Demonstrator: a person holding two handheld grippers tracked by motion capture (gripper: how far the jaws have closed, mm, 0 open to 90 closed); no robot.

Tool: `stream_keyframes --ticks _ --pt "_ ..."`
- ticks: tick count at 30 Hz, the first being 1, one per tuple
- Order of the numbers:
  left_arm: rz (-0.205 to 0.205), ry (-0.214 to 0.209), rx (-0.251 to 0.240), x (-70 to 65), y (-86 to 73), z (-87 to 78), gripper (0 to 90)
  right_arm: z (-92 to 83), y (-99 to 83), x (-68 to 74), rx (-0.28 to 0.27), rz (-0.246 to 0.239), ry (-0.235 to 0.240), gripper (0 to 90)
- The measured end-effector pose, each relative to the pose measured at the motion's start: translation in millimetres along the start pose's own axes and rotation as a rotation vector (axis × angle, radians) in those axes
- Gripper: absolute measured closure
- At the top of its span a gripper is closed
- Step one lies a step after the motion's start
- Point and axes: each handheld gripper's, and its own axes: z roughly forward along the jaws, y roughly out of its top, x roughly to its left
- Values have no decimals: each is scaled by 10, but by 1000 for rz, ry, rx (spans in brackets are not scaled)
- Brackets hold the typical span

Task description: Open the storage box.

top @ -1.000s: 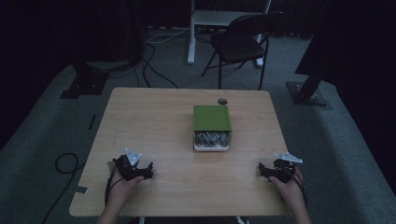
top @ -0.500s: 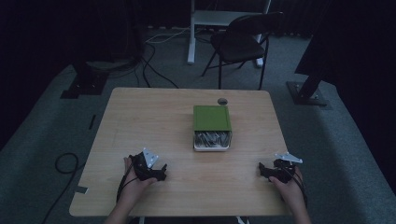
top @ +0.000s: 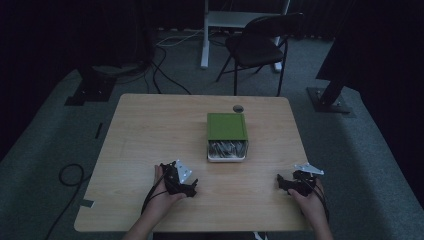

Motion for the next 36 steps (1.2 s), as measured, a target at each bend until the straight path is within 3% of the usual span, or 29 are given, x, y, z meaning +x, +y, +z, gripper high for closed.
stream_keyframes --ticks 4,9,13,20,23,25,30,33,36 --pt "33 -25 -14 -129 98 43 22 0 0 1 0 -3 1 112" --pt "154 -34 -26 -282 218 70 22 1 1 1 0 -3 1 112" --pt "201 -49 -35 -366 304 95 22 0 0 1 0 -2 1 112" --pt "308 -11 -82 -473 405 149 22 2 2 1 1 -1 2 112" --pt "364 -1 -77 -512 427 182 22 5 5 -1 1 -1 2 112" --pt "378 6 -76 -527 433 191 22 5 6 -1 1 -2 2 112" --pt "450 52 -96 -568 480 248 22 6 6 -2 0 -2 1 112" --pt "484 38 -96 -592 499 271 85 6 6 -1 0 -1 2 112" --pt "515 48 -92 -613 512 311 86 8 8 -2 1 0 1 111"
